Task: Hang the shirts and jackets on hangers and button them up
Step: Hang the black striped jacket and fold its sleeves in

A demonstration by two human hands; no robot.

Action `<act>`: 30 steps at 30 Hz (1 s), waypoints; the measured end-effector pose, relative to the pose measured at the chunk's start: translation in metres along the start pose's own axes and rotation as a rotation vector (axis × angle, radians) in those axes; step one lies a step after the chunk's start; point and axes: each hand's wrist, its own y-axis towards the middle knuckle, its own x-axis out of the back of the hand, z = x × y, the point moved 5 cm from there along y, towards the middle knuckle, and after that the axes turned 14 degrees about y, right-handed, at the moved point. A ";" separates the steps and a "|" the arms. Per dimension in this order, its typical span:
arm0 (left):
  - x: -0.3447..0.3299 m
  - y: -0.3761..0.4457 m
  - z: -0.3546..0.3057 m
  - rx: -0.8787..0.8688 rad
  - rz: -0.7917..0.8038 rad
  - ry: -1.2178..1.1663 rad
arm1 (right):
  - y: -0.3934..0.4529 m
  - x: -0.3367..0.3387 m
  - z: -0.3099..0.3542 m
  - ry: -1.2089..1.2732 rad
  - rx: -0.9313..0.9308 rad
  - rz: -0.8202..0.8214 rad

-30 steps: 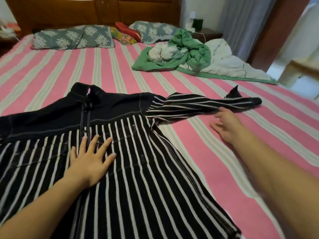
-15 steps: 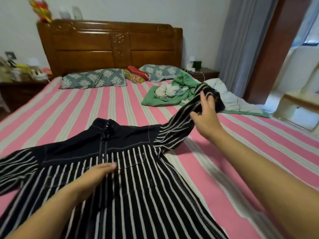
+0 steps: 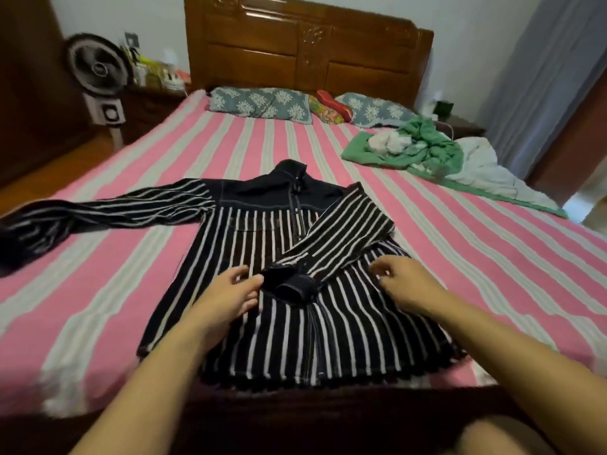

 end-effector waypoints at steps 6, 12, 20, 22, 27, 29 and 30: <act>-0.013 0.020 -0.005 0.021 -0.128 0.566 | 0.053 -0.056 0.026 -0.220 0.145 0.255; -0.004 0.037 -0.016 -0.154 -0.301 0.990 | 0.050 -0.084 0.024 -0.076 0.478 0.074; -0.030 -0.035 -0.078 -0.457 -0.217 0.440 | 0.000 0.035 0.033 0.415 0.617 -0.261; -0.049 -0.053 -0.069 -0.600 -0.126 0.857 | -0.010 0.034 0.025 0.259 0.464 0.070; -0.062 -0.055 -0.028 -0.564 0.117 1.373 | -0.036 0.001 0.003 -0.122 0.158 0.473; -0.052 -0.052 -0.041 -0.502 -0.033 1.109 | -0.031 0.010 0.009 0.051 0.131 0.247; -0.046 -0.051 -0.048 -0.496 -0.149 0.955 | -0.027 0.013 0.013 0.128 0.135 0.118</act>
